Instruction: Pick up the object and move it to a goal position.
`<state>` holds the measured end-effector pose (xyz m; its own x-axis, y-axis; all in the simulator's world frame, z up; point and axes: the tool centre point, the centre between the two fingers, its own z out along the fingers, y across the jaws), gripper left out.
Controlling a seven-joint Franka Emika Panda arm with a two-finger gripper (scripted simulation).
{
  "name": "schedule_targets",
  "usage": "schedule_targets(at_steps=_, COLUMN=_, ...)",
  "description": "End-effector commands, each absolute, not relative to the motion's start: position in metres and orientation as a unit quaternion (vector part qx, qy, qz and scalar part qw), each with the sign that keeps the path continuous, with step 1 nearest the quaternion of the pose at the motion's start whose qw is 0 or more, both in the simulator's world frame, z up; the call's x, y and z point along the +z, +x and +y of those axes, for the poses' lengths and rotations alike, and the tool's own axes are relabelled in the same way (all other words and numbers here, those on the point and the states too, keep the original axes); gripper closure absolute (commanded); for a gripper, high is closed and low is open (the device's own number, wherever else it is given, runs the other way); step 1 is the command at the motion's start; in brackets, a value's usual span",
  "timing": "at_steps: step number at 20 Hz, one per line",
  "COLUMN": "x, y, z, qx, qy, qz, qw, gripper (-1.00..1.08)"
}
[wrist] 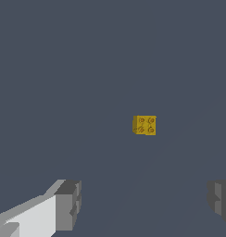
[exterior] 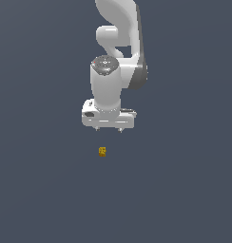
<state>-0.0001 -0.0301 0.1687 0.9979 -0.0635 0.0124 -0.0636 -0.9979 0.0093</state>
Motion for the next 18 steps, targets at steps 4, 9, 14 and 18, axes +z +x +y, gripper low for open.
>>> schedule_targets(at_steps=4, x=0.171, y=0.001, z=-0.026, qx=0.009, qy=1.000, qz=-0.028, qw=0.006, gripper=-0.92)
schedule_targets(at_steps=9, x=0.180, y=0.006, z=-0.008, qx=0.019, qy=1.000, qz=-0.011, qw=0.009, gripper=-0.92)
schedule_targets(at_steps=14, x=0.179, y=0.006, z=-0.008, qx=0.019, qy=1.000, qz=-0.011, qw=0.009, gripper=-0.92)
schedule_targets(at_steps=18, x=0.170, y=0.010, z=-0.013, qx=0.018, qy=1.000, qz=-0.014, qw=0.008, gripper=-0.92)
